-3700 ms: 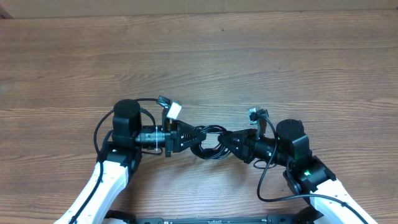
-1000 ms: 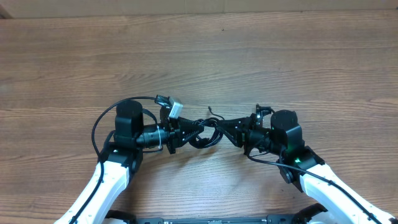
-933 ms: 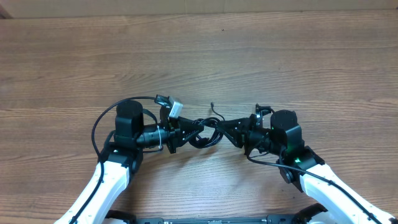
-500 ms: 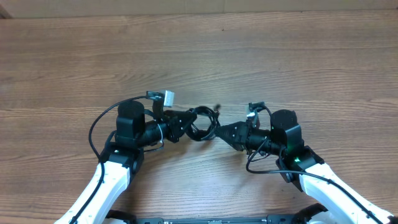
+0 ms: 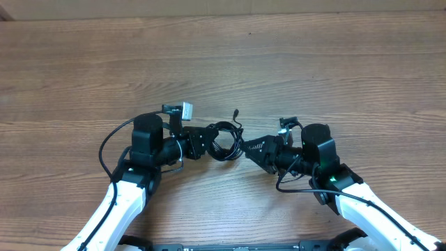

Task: Untangle cables

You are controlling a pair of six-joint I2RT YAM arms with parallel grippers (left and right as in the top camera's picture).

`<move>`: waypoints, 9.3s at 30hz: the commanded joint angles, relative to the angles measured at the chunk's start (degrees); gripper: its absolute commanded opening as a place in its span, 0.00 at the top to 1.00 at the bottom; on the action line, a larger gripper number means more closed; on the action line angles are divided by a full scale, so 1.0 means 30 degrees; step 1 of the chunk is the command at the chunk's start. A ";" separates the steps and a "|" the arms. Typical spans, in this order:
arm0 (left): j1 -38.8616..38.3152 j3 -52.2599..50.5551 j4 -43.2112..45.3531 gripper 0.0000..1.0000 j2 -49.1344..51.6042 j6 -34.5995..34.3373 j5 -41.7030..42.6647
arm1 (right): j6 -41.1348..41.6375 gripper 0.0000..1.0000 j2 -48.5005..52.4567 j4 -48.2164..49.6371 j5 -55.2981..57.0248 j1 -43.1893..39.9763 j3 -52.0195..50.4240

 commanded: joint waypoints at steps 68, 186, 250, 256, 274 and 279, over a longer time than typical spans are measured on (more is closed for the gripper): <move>0.2331 0.4896 -1.1045 0.00 -0.0517 0.3912 -0.6594 | -0.3002 0.62 0.0073 -0.2667 0.2412 0.0007 0.0029; 0.3126 0.5049 -1.4367 0.12 0.4466 2.4283 -1.3049 | -0.3636 0.00 0.0073 -0.8247 0.6921 0.0007 0.0022; 0.3082 0.4080 -1.4141 0.96 0.4473 0.5479 -1.0040 | -0.4379 0.00 0.0066 -0.7854 0.5646 0.0000 0.0036; 0.3075 0.7701 -1.7325 0.96 0.4473 0.8859 -0.8422 | -0.7140 0.00 0.0066 -0.4707 -0.0138 0.0000 0.0051; 0.3075 1.1752 -2.1281 0.96 0.4452 1.2648 -0.2667 | 0.9624 0.08 0.0073 -0.2047 0.0510 0.0007 0.0051; 0.3075 1.1752 -2.1201 0.96 0.4452 1.2662 -0.1348 | 1.2080 0.03 0.0095 -0.2011 0.1639 0.0007 0.0051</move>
